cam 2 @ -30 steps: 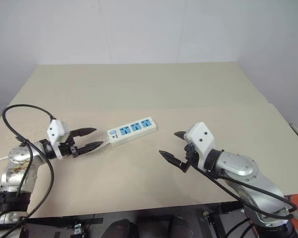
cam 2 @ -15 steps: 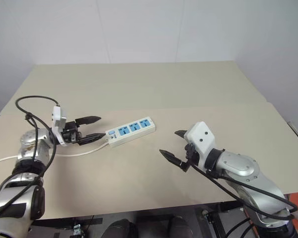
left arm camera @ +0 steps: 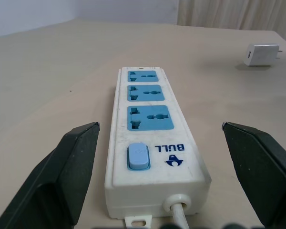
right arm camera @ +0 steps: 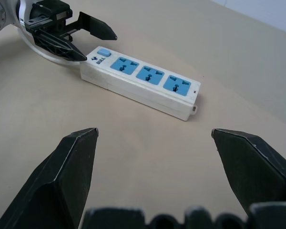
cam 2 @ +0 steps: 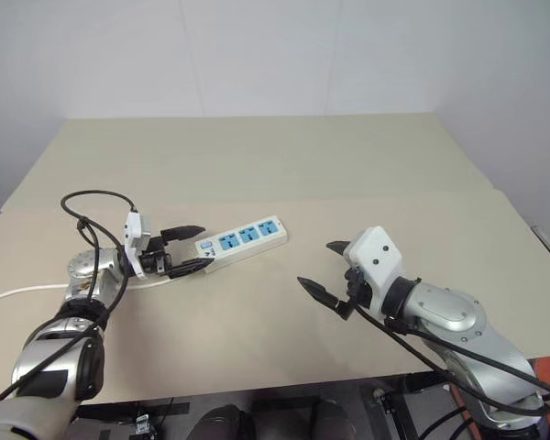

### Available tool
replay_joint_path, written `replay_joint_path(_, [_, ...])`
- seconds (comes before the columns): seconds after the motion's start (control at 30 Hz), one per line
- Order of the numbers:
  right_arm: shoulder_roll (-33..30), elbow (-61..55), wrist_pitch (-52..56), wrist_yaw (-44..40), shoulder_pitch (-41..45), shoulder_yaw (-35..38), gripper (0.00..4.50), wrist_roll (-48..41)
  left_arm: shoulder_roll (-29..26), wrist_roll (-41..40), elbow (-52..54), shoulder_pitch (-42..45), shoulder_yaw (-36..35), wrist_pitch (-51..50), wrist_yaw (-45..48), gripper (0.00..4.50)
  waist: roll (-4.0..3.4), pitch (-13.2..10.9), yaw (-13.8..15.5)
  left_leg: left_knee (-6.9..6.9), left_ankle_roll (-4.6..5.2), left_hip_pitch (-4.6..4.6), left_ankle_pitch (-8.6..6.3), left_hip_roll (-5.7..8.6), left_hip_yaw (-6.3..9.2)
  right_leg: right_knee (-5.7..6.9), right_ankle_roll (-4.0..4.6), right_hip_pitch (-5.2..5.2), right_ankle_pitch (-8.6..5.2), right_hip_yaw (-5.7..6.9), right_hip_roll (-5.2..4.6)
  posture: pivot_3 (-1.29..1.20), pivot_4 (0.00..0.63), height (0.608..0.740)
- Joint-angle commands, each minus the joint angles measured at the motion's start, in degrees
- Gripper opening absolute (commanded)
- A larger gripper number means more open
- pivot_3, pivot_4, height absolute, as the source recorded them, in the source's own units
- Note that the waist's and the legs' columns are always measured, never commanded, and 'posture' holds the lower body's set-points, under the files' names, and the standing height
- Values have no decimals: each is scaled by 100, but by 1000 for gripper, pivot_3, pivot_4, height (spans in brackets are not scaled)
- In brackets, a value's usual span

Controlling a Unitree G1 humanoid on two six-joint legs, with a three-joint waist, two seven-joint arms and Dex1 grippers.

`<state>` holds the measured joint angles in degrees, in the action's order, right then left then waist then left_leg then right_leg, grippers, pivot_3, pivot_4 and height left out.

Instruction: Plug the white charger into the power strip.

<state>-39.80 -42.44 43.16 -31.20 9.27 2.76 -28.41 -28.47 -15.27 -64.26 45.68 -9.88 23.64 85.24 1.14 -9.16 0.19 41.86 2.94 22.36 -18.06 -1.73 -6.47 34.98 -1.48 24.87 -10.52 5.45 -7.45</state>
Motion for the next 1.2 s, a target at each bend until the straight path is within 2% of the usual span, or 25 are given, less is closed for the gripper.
replay_joint_path(0.03, [-64, -331, 115, 19, 136, 164, 4500, -174, 16, 104, -108, 203, -3, 242, -124, 4469, 0, 0, 0, 0, 0, 0, 0, 0, 1, 0, 0, 0, 0, 0, 0, 0, 150, 740])
replay_joint_path(0.53, [-138, -593, 406, 119, 137, 318, 4500, -415, 281, 481, -675, 341, -8, 506, -523, 4469, 1, 0, 15, 0, 4, 1, -2, 0, 2, -1, 0, 1, 1, 0, 0, 0, 150, 740])
replay_joint_path(1.2, [-176, -649, 426, 202, 96, 358, 4500, -560, 368, 834, -858, 371, 17, 513, -993, 4469, 2, 1, 39, 1, 6, 1, -3, 0, 3, 0, 0, -1, 1, 1, 0, 0, 150, 740])
